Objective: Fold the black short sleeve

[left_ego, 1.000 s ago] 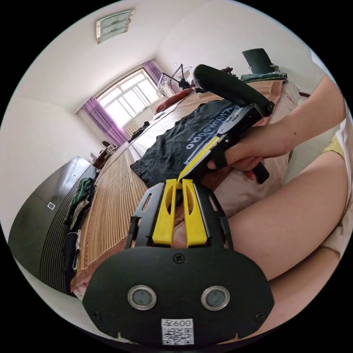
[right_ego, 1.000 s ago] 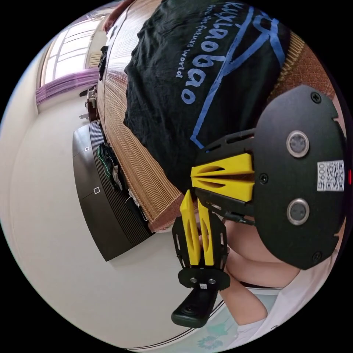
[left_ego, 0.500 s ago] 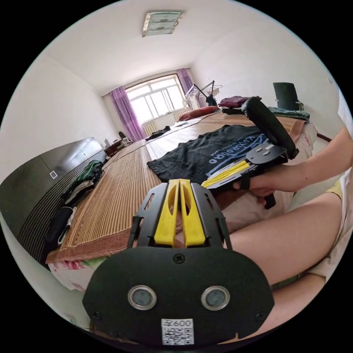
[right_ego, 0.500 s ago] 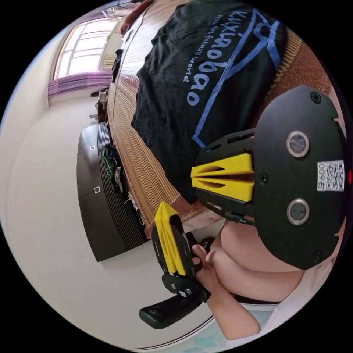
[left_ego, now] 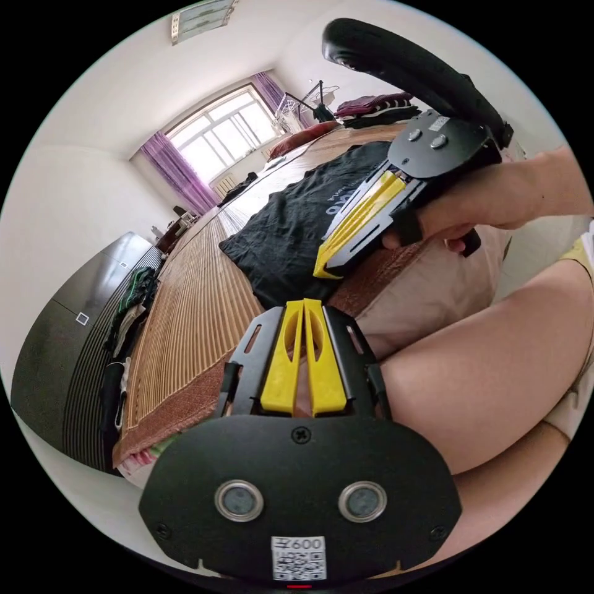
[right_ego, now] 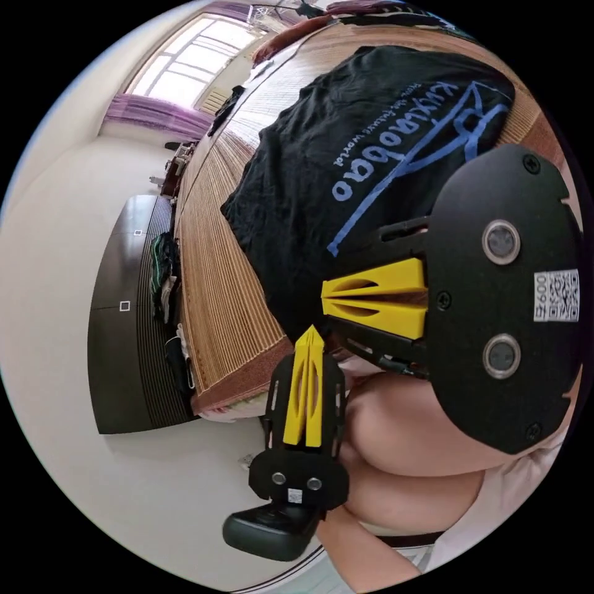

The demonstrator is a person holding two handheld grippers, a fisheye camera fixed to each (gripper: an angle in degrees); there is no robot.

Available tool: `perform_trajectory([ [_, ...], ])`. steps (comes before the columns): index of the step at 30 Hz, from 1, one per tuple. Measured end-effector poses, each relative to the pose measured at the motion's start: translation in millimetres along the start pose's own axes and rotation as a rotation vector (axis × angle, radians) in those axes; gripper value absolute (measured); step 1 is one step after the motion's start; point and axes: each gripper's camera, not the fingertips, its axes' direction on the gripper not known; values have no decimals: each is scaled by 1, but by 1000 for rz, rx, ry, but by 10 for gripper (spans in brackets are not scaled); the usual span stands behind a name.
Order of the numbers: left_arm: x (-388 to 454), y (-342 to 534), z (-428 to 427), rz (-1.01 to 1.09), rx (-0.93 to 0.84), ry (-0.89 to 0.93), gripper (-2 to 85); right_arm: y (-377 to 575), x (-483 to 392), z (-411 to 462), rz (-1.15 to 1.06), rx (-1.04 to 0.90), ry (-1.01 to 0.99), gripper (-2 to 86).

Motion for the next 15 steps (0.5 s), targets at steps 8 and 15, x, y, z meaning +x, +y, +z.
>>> perform_trajectory([
  [8,-9,1,1,-46,11,52,8,-11,93,-82,386,-64,-58,-9],
  [15,-14,-1,2,-56,14,70,8,23,172,-180,562,-64,106,-8],
])
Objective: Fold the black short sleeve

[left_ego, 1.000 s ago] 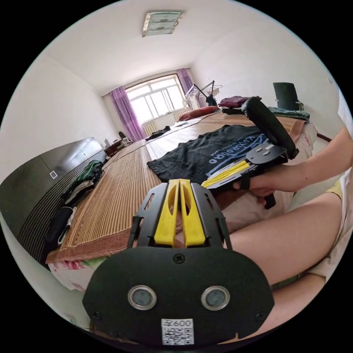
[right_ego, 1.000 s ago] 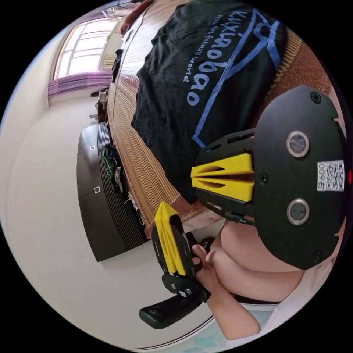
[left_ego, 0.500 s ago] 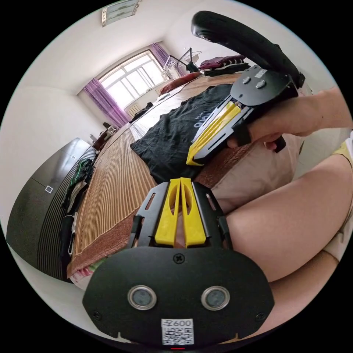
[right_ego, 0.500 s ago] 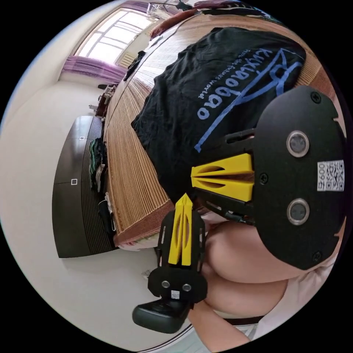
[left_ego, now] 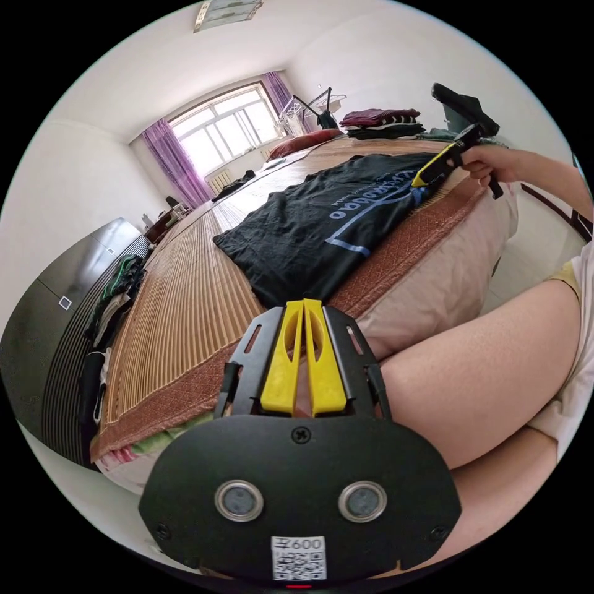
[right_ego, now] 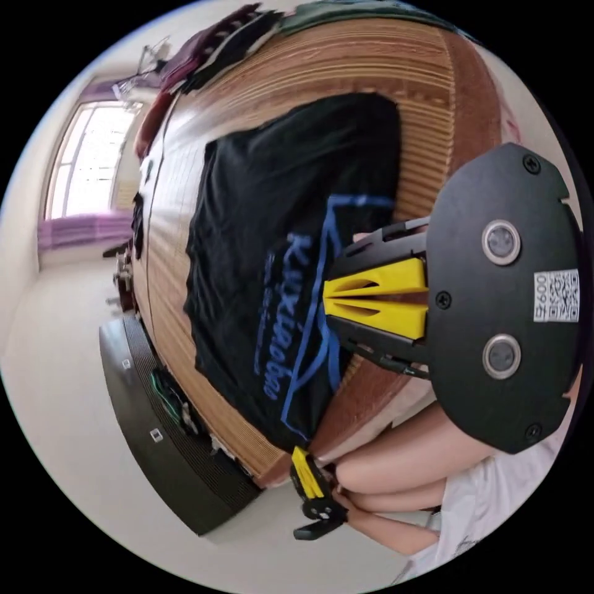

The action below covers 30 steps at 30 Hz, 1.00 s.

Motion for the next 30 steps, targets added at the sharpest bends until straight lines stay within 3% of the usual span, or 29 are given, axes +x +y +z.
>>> perform_trajectory([
  [4,-1,-2,1,-5,-3,-1,8,2,58,-63,280,75,14,-8],
  [6,-3,-3,2,-11,-4,1,8,4,69,-88,318,107,11,-8],
  [8,-4,-4,3,-13,-5,2,8,7,65,-124,356,144,220,-8],
  [10,-6,-5,4,-17,-5,4,8,9,53,-152,375,215,281,-6],
  [12,-8,-7,6,-26,-6,10,8,9,39,-174,319,279,166,-3],
  [14,-12,-8,7,-38,-6,19,8,-4,25,-183,246,207,45,9],
  [17,-16,-10,11,-56,-7,28,8,-14,2,-188,215,135,140,54],
  [19,-16,-11,13,-58,-8,24,8,-16,-3,-195,232,116,87,59],
  [22,-16,-14,17,-52,-10,17,8,-18,-8,-201,288,72,-37,35],
  [30,-27,-21,35,-60,-49,-1,7,-5,-86,-241,303,69,-12,-8],
])
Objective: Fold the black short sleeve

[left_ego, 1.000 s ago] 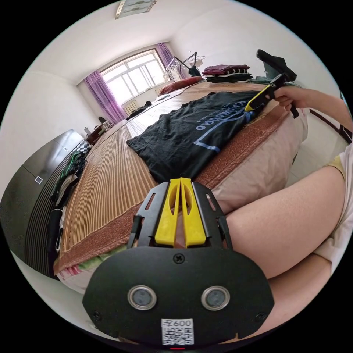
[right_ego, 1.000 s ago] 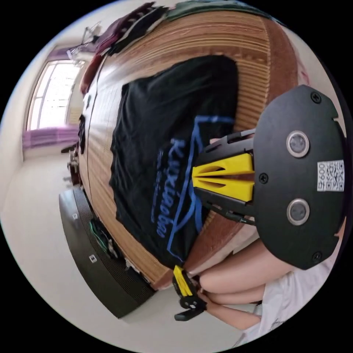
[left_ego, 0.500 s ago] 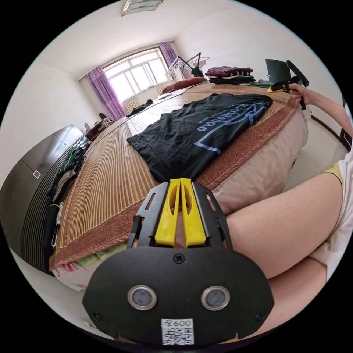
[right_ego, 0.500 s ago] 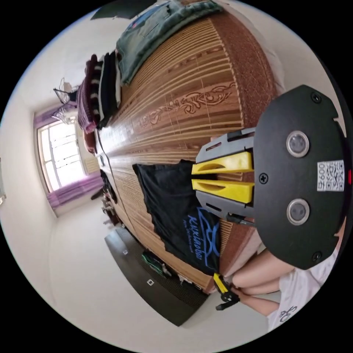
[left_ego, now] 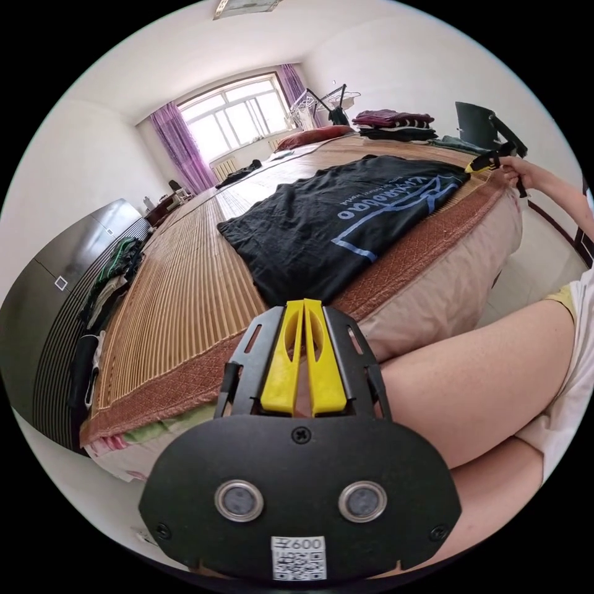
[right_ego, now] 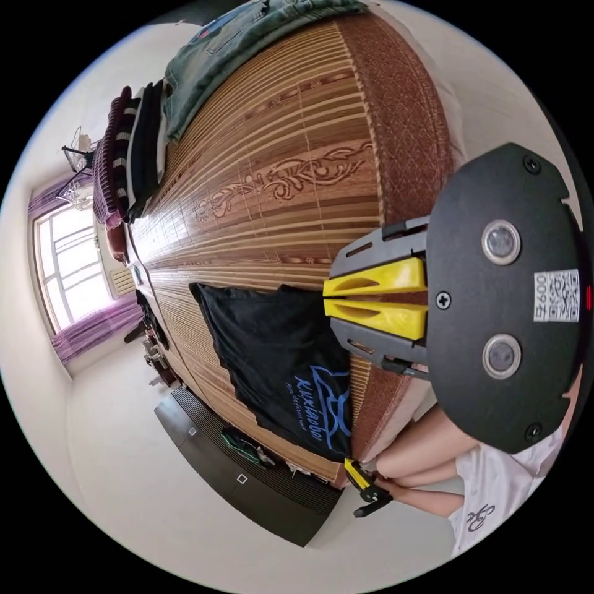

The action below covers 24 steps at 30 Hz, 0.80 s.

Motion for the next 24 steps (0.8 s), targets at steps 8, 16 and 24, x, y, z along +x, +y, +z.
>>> perform_trajectory([
  [8,-10,-2,22,-26,-28,-81,7,19,-69,-34,-166,-193,32,-8],
  [16,1,-7,50,46,-36,-179,6,27,-118,-105,-23,80,-78,-8],
  [24,-26,-7,86,-52,-27,-108,7,27,-183,-2,-82,-240,-178,-8],
])
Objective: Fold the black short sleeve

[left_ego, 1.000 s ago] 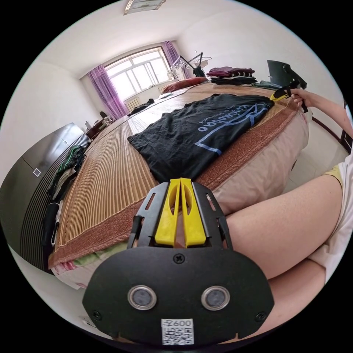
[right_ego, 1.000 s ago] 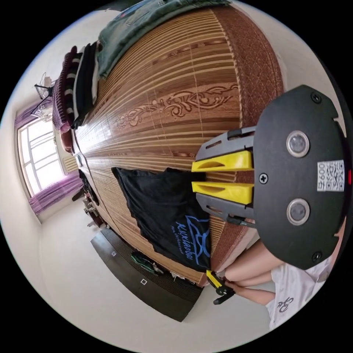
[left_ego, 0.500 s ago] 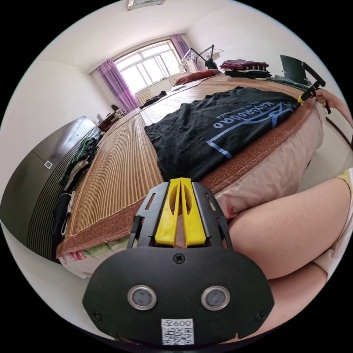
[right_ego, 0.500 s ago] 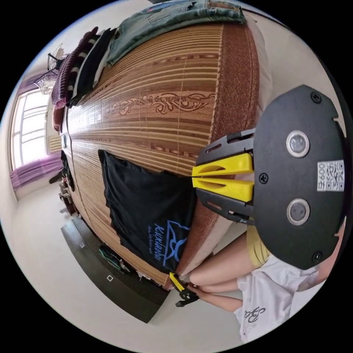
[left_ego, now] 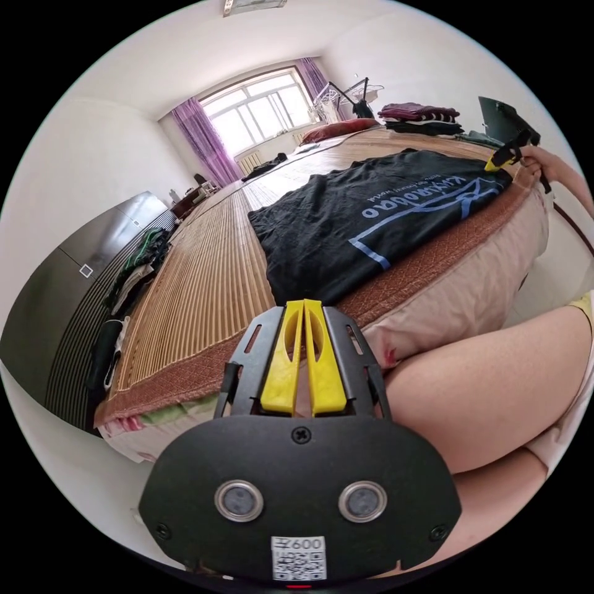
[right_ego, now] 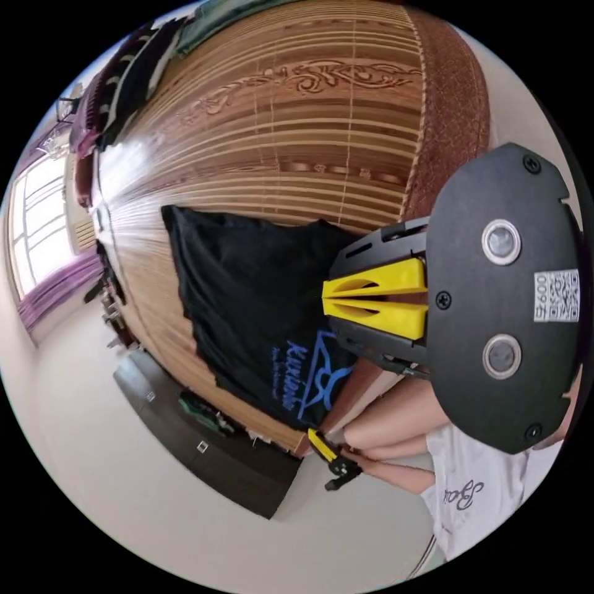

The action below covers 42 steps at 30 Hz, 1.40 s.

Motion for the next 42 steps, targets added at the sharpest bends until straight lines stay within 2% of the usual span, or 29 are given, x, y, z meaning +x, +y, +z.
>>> perform_trajectory([
  [2,-1,-1,9,-4,-1,-4,7,8,35,-17,192,45,-127,-8],
  [3,-2,-1,15,-6,-1,-3,7,12,42,-24,229,64,-97,-8],
  [7,-6,-1,36,-4,3,-2,7,37,27,-59,254,128,288,-8],
  [8,-7,-2,43,-5,3,0,7,45,9,-59,188,166,298,-9],
  [9,-9,-2,51,-8,4,3,7,49,0,-59,158,186,266,-9],
  [13,-12,-1,73,-8,4,-1,7,66,-36,-34,7,220,-124,-9],
  [15,-10,-1,89,6,3,-21,7,68,-42,-12,-11,162,-193,-9],
  [17,-11,0,101,7,3,-23,8,71,-40,24,-6,-36,-74,-8],
  [18,-14,0,109,1,4,-15,8,74,-40,26,-38,-26,-86,-8],
  [21,-22,3,131,-20,5,8,8,90,-27,21,53,-7,-80,-8],
  [28,-24,5,179,-5,7,-31,8,106,-85,49,-142,-95,184,-8],
  [29,-26,4,186,-22,-7,-91,7,109,-93,57,-165,-103,211,-8],
  [31,-28,1,194,-89,-51,-352,7,115,-101,66,-183,-107,240,-8],
  [32,-30,2,192,-169,-12,-534,7,119,-106,73,-189,-105,261,-8],
  [33,-31,-2,186,-230,32,-579,7,120,-109,77,-191,-110,272,-8],
  [34,-32,-8,182,-255,54,-548,7,121,-117,85,-214,-131,297,-8],
  [37,-18,-60,178,-296,196,-213,8,120,-148,110,-313,-211,430,-8],
  [39,30,-116,197,-174,263,38,8,122,-163,124,-345,-242,504,-8],
  [42,115,-172,234,13,281,172,8,120,-166,131,-290,-260,526,-8],
])
